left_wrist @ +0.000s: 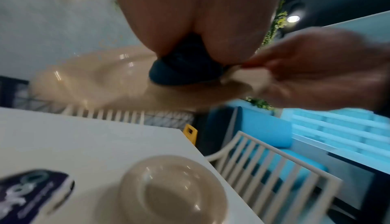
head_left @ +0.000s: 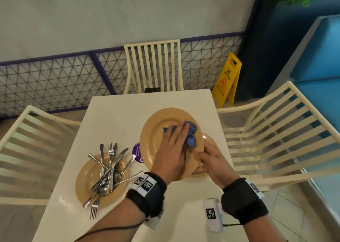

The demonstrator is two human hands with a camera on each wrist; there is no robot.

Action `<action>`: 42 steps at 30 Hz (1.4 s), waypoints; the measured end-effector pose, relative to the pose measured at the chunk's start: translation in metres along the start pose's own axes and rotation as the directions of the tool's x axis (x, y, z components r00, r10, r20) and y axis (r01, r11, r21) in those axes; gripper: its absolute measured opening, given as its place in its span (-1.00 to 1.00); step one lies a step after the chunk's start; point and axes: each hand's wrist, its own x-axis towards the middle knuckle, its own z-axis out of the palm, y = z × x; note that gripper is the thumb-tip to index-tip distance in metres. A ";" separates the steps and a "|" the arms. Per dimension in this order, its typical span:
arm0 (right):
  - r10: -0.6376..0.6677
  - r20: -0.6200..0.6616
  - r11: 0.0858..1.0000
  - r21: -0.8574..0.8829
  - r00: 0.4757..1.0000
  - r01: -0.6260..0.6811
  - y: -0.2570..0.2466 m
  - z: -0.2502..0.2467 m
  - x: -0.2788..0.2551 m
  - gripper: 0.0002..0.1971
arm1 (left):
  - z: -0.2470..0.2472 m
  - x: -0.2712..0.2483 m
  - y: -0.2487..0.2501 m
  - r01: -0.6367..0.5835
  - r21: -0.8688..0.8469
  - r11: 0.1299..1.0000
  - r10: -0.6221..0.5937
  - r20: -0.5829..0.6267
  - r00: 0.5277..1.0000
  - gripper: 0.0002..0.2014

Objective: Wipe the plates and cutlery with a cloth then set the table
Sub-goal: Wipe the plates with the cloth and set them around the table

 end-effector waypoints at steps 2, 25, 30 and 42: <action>-0.020 -0.042 1.000 0.010 0.999 0.020 -0.010 -0.011 0.001 -0.46 | 0.016 -0.020 0.011 -0.131 -0.007 0.991 0.131 0.028 0.991 -0.39; -0.026 0.032 0.991 -0.134 0.999 0.030 -0.010 -0.018 -0.035 -0.49 | -0.008 -0.023 -0.063 0.063 0.114 0.992 -0.045 -0.154 0.987 -0.24; -0.093 -0.024 0.991 -0.098 0.995 0.090 -0.028 0.009 -0.021 -0.54 | -0.001 -0.009 0.021 -0.012 -0.094 0.995 -0.002 -0.153 0.988 -0.40; -0.039 -0.025 0.997 -0.075 0.999 0.037 -0.011 0.008 -0.041 -0.62 | -0.016 -0.007 -0.041 0.117 -0.009 0.993 -0.117 -0.187 0.975 -0.35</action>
